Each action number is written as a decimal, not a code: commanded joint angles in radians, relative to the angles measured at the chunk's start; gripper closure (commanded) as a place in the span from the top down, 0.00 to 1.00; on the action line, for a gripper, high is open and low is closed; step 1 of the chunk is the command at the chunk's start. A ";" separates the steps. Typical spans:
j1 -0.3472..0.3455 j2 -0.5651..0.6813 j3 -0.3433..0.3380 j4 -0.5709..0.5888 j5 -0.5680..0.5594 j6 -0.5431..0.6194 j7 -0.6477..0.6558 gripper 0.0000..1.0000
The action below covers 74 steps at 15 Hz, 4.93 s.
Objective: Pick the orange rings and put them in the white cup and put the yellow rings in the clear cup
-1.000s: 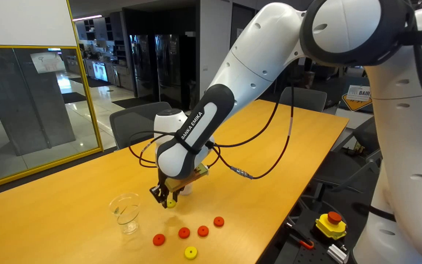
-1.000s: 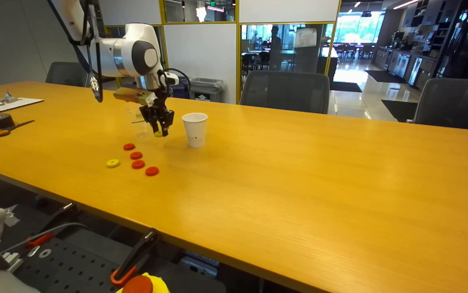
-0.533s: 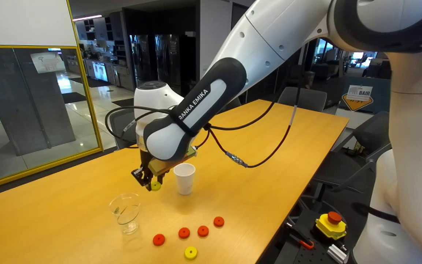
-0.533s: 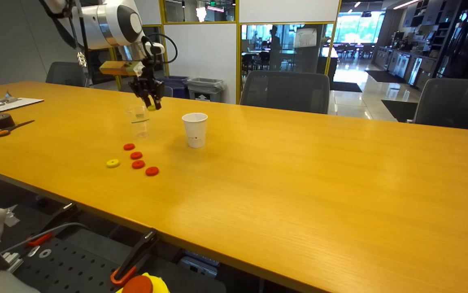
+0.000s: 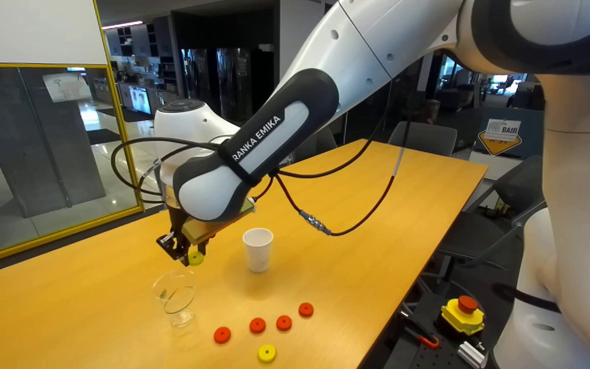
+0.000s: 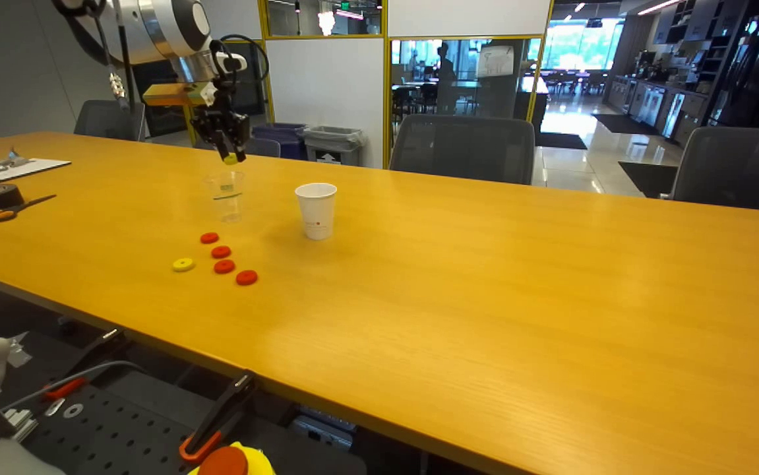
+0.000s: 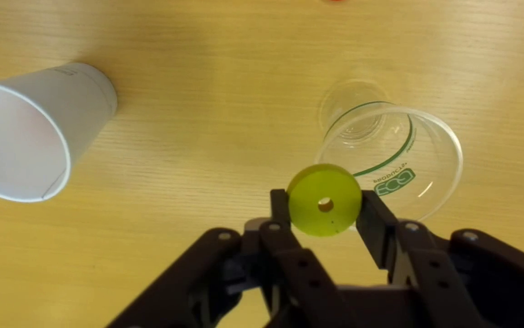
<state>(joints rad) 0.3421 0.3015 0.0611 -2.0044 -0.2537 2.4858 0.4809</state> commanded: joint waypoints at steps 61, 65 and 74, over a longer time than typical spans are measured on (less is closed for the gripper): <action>0.020 0.135 0.054 -0.177 0.101 0.120 -0.089 1.00; 0.022 0.160 0.053 -0.157 0.101 0.119 -0.106 1.00; 0.013 0.192 0.051 -0.127 0.110 0.113 -0.145 1.00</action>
<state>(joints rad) 0.3554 0.4782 0.1156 -2.1588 -0.1583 2.6011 0.3663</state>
